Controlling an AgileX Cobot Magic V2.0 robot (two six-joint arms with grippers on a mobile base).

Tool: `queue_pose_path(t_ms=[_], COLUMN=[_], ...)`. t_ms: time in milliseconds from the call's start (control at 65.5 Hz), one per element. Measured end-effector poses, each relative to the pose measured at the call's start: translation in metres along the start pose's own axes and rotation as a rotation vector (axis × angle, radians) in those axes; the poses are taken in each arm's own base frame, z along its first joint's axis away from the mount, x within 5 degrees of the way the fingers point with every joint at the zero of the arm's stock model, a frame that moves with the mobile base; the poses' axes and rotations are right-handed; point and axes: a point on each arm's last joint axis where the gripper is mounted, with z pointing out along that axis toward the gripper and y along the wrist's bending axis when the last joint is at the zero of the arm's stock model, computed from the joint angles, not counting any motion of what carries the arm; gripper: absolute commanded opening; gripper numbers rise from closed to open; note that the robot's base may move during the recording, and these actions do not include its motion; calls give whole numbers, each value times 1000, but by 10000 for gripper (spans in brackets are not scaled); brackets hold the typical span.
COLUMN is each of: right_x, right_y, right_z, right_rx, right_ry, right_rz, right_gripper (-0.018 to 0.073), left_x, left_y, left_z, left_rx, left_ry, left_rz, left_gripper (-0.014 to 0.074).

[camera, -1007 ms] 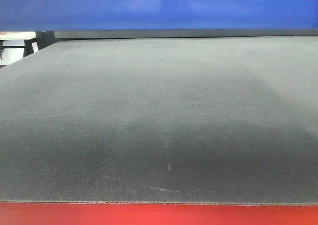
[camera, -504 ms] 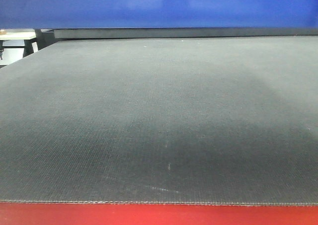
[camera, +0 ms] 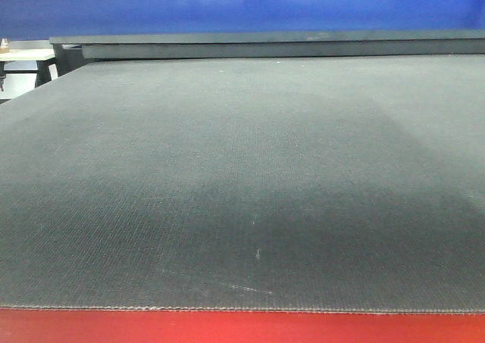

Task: Move blue bin to conveyor side
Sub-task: 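Carry the blue bin over the grey conveyor belt with both grippers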

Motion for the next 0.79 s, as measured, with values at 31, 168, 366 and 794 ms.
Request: queue_pose_path(t_ms=[31,168,366,794], right_x=[0,-1,-9,-24], right_y=[0,1,2,-3], right_z=[0,3,41,136], right_rx=[-1,-1,36,168], right_ry=[0,8,93,172], right_rz=[0,-6,-26,-108], right_gripper=[-79,-79,-79,-79], left_x=[0,-2,-8,-19], left_y=[0,-1,-8,-26], left_z=[0,2,34,127], left_rx=[0,-1,-27,-62], left_ry=[-2,-4,54,125], left_rz=[0,2,31,99], left_gripper=[-20,-20,-20,-20])
